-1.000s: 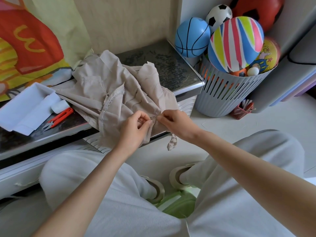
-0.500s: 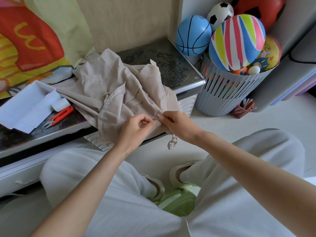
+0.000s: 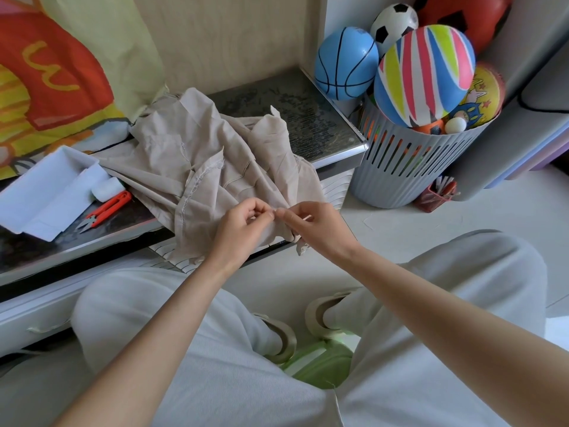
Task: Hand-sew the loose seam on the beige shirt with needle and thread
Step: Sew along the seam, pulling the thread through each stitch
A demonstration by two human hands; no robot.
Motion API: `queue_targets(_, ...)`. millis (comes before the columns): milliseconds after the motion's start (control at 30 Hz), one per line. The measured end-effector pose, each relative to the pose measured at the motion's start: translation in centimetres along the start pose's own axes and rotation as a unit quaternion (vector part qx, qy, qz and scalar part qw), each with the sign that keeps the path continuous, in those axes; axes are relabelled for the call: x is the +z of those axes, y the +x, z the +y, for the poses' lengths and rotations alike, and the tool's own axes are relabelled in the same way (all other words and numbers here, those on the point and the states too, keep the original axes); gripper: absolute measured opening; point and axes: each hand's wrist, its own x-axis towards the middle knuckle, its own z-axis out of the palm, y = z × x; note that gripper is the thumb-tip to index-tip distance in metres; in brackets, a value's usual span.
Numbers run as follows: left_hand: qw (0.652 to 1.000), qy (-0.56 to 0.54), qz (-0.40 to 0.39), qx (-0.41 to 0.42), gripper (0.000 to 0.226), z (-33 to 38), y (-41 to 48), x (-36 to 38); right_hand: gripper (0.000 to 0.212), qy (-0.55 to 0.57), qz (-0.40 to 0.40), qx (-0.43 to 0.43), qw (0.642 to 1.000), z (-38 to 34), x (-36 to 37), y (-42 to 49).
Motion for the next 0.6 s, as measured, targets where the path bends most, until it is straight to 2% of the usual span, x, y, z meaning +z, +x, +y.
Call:
queue_targets(133, 1.0, -0.004, 0.006, 0.008, 0.021, -0.26, 0.07, -0.07, 0.025, 0.064, -0.018, 0.038, 0.997, -0.38, 0.1, 0.13)
queue_targets(300, 1.0, 0.012, 0.025, 0.006, 0.021, -0.7, 0.2, -0.22, 0.026, 0.086, -0.017, 0.018, 0.996, -0.49, -0.42, -0.04)
queue_targets(600, 0.997, 0.073, -0.007, 0.025, 0.016, -0.95, 0.48, -0.02, 0.025, 0.201, -0.051, -0.009, 0.978, -0.82, -0.79, -0.13)
